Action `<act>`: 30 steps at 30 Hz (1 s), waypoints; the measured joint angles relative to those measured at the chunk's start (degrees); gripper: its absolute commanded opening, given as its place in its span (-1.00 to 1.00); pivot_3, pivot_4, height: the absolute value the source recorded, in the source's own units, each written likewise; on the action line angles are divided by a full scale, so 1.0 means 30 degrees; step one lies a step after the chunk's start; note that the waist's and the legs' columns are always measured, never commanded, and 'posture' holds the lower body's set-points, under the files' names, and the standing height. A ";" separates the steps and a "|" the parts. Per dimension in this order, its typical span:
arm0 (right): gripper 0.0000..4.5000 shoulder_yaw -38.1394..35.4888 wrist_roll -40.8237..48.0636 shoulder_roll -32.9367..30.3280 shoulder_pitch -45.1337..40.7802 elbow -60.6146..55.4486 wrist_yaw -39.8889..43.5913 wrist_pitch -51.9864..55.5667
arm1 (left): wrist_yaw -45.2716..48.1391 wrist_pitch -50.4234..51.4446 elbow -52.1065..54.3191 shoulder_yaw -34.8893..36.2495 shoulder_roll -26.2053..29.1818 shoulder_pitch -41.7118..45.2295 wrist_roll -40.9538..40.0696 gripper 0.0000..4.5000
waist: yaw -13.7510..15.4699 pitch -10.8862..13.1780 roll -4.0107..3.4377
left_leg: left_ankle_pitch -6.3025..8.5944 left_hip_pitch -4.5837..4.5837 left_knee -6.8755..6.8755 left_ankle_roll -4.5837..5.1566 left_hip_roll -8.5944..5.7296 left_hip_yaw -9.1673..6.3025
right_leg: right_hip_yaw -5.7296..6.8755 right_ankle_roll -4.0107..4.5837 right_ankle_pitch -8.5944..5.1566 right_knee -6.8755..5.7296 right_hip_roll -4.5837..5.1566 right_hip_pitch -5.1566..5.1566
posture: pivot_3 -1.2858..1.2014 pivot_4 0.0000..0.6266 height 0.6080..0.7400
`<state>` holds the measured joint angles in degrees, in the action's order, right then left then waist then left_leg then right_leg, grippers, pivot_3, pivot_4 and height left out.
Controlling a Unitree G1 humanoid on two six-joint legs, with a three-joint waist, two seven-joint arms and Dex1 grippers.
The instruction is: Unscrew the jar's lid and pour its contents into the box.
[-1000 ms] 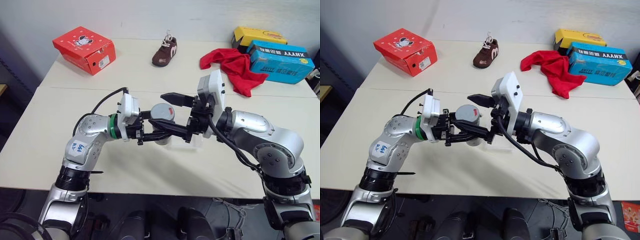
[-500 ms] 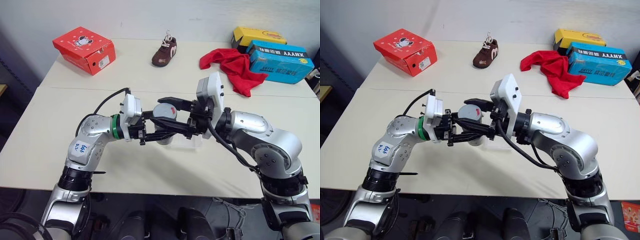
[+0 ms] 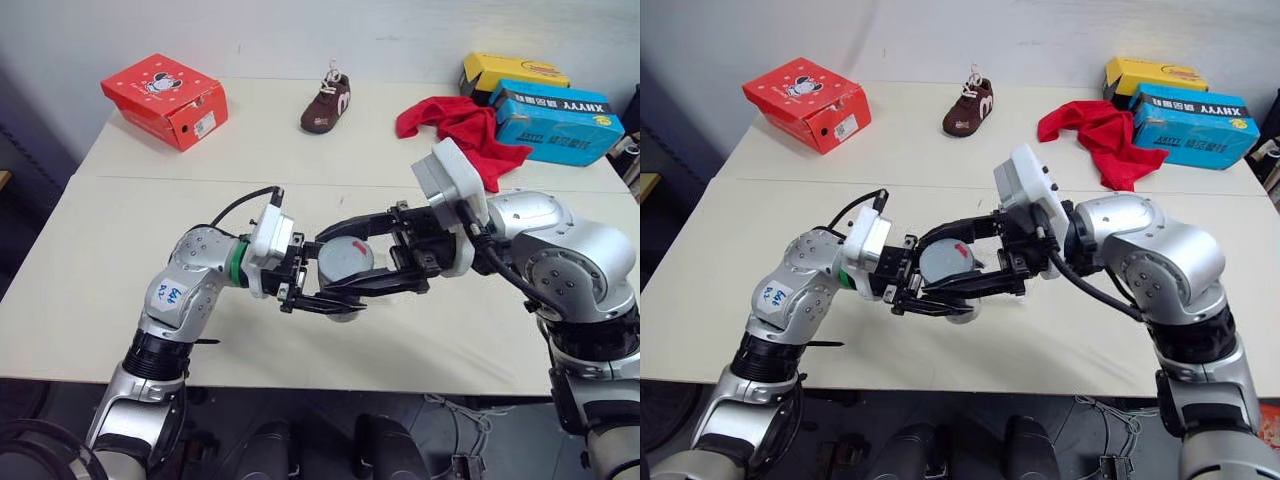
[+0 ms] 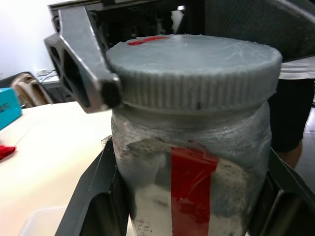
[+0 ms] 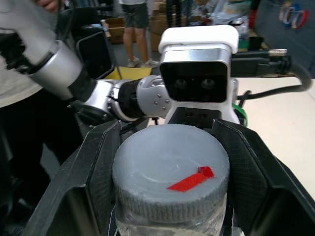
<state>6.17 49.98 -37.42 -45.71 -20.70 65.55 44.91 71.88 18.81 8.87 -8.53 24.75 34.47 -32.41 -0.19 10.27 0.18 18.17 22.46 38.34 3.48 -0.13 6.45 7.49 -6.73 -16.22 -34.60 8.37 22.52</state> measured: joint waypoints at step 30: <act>1.00 -0.0793 -0.2750 0.1542 0.2662 -0.1894 -0.5963 -0.1660 | -0.4764 0.1270 0.0255 -0.0394 -0.0879 -0.0711 0.1596 0.04 | 0.0049 0.0002 0.0003 | -0.0008 0.0013 0.0033 -0.0010 -0.0020 -0.0049 | 0.0030 -0.0004 0.0002 -0.0012 0.0014 -0.0020 | 0.03 -0.52 1.00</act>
<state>3.80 41.73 -32.80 -37.73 -26.38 47.66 39.93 57.59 22.62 9.64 -9.71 22.11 32.34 -27.62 -0.04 10.27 0.19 18.14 22.50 38.44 3.45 -0.19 6.31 7.58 -6.75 -16.21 -34.63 8.42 22.46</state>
